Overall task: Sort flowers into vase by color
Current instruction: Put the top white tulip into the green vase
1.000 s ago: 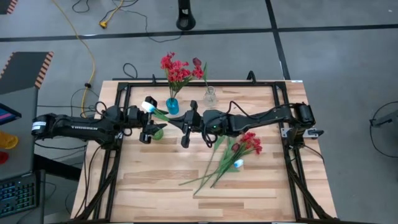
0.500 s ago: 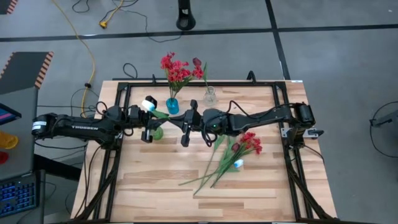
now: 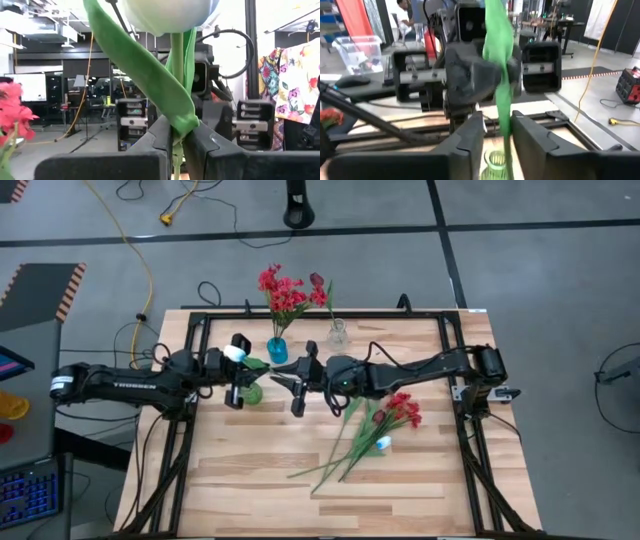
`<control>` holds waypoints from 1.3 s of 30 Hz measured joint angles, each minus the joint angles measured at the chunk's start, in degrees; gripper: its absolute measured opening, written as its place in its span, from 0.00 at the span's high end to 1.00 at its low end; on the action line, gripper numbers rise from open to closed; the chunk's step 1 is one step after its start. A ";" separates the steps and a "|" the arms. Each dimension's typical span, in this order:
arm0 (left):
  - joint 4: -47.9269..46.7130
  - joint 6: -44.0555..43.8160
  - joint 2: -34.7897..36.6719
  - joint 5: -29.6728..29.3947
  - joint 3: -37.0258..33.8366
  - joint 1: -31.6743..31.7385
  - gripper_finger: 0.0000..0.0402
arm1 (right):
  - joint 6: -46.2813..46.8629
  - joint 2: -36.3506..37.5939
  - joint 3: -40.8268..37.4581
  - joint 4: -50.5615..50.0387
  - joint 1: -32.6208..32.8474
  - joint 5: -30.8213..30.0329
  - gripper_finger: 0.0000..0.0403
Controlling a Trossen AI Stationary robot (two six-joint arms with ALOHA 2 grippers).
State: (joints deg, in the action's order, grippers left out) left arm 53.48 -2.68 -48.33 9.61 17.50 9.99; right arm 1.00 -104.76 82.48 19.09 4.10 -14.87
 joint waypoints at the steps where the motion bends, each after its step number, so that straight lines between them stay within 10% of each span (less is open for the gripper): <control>1: -1.69 -0.04 0.76 -0.25 0.24 0.01 0.96 | -0.04 0.42 0.00 -1.00 0.00 0.00 0.63; 22: -68.11 -1.66 9.26 -6.59 32.76 0.01 0.96 | 13.44 12.67 -0.02 -49.21 0.79 -0.03 0.51; 39: -97.48 -7.42 9.30 -12.14 50.86 0.01 0.96 | 16.16 5.54 -0.07 -53.30 0.74 -0.07 0.51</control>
State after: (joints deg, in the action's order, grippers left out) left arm -44.00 -10.10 -39.03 -2.53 68.36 10.00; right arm 17.16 -99.23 82.40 -34.21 4.84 -14.94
